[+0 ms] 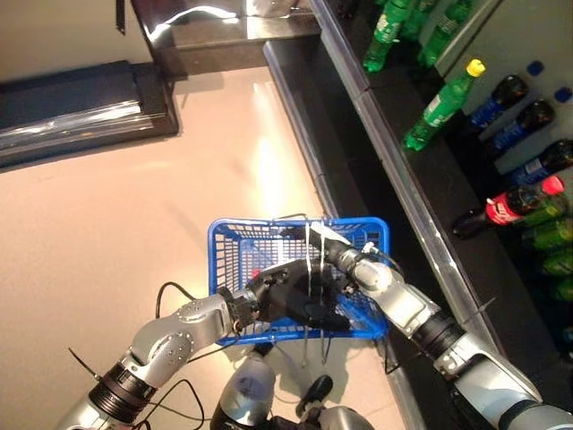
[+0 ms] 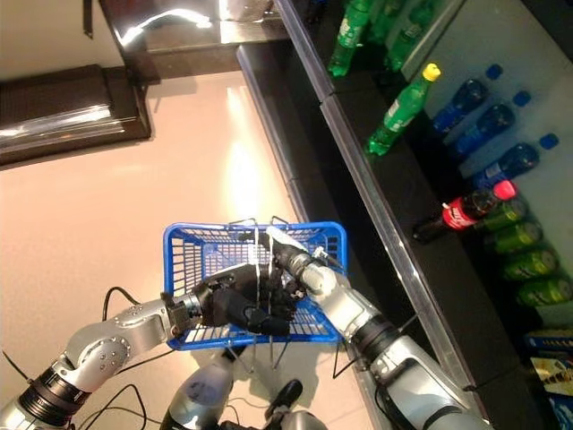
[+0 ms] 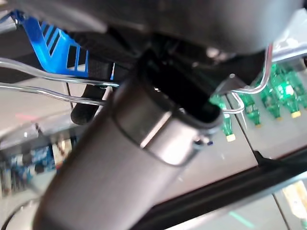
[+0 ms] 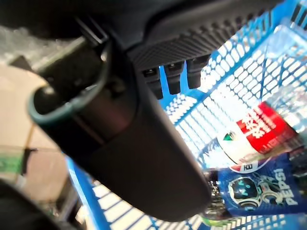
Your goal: Pick up the drink and place into the basket.
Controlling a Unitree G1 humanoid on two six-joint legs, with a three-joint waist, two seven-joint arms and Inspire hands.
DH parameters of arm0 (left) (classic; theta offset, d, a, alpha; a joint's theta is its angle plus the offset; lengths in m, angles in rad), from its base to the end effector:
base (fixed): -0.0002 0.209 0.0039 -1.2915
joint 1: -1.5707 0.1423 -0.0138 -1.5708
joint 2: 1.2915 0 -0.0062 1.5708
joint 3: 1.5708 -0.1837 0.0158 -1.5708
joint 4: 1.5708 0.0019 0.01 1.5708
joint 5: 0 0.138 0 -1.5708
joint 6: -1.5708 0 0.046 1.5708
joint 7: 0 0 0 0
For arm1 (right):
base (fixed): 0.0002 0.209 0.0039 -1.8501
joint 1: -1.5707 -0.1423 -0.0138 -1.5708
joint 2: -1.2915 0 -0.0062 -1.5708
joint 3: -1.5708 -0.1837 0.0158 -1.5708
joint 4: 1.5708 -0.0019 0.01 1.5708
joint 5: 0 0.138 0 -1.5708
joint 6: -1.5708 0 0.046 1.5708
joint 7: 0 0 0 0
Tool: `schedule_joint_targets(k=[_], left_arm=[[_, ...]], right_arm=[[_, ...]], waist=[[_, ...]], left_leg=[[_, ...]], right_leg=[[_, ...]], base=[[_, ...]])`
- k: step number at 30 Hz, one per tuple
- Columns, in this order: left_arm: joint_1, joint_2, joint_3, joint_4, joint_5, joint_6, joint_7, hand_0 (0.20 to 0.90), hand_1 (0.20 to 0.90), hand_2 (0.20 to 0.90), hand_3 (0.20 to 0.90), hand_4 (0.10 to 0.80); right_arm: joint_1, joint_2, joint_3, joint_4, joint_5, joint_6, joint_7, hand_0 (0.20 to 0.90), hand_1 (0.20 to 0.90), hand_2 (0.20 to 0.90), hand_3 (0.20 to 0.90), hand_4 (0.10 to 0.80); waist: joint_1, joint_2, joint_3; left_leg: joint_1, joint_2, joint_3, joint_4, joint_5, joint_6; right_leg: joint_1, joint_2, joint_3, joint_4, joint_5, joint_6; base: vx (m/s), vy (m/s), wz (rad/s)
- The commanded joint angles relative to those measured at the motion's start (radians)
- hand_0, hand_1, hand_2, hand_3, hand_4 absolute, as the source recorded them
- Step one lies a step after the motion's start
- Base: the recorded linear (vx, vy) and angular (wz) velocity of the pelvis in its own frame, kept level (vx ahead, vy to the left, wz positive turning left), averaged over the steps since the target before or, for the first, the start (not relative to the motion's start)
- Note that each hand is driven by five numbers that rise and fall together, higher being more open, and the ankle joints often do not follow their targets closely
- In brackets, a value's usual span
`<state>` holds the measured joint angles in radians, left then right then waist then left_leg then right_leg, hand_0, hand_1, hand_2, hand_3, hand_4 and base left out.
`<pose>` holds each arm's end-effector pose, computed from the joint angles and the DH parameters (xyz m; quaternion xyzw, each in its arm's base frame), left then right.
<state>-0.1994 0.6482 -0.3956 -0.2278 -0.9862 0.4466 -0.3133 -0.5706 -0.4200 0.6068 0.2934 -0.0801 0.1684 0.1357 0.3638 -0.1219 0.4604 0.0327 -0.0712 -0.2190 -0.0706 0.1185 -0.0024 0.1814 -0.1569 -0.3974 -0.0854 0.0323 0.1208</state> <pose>0.2140 0.1628 0.0916 -0.1300 0.1726 -0.4295 0.8768 0.2844 -0.1194 0.0860 -0.3716 0.0150 0.2826 0.8842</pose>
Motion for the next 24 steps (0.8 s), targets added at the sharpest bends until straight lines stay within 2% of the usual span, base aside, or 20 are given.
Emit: schedule_joint_targets(k=[1,13,18,24], left_arm=[[-0.062,-0.281,0.088,-0.273,-0.159,-0.401,-0.156,0.3,0.3,0.3,0.2,0.1],[-0.001,-0.262,0.221,-0.217,-0.087,-0.548,-0.035,0.3,0.3,0.3,0.2,0.1],[0.043,-0.254,0.274,-0.184,-0.06,-0.584,-0.014,0.3,0.3,0.3,0.2,0.1],[0.141,-0.248,0.369,-0.114,-0.028,-0.595,0.006,0.3,0.3,0.3,0.2,0.1]], right_arm=[[0.076,-0.015,0.012,-0.037,0.043,-0.099,-0.081,0.9,0.9,0.9,0.9,0.8],[0.29,-0.066,-0.144,-0.202,0.079,-0.258,-0.175,0.9,0.9,0.9,0.9,0.8],[0.368,-0.065,-0.219,-0.25,0.122,-0.332,-0.203,0.9,0.9,0.9,0.9,0.8],[0.498,-0.052,-0.346,-0.274,0.242,-0.391,-0.163,0.9,0.9,0.9,0.9,0.8]], waist=[[-0.047,0.023,-0.377],[-0.145,0.059,-0.385],[-0.181,0.072,-0.384],[-0.24,0.087,-0.378]], left_leg=[[0.016,0.016,0.062,-0.017,-0.064,-0.027],[0.032,0.038,0.141,-0.017,-0.083,-0.016],[0.042,0.043,0.169,-0.017,-0.094,-0.014],[0.056,0.053,0.211,-0.017,-0.106,-0.008]], right_leg=[[-0.001,0.033,0.018,-0.002,0.022,0.02],[-0.029,0.031,0.098,0.005,0.017,0.029],[-0.04,0.028,0.129,0.005,0.021,0.035],[-0.064,0.023,0.174,0.04,0.01,0.04]], base=[[0.002,0.021,-0.06],[0.0,0.031,-0.21],[0.017,0.03,-0.27],[0.032,0.035,-0.22]])
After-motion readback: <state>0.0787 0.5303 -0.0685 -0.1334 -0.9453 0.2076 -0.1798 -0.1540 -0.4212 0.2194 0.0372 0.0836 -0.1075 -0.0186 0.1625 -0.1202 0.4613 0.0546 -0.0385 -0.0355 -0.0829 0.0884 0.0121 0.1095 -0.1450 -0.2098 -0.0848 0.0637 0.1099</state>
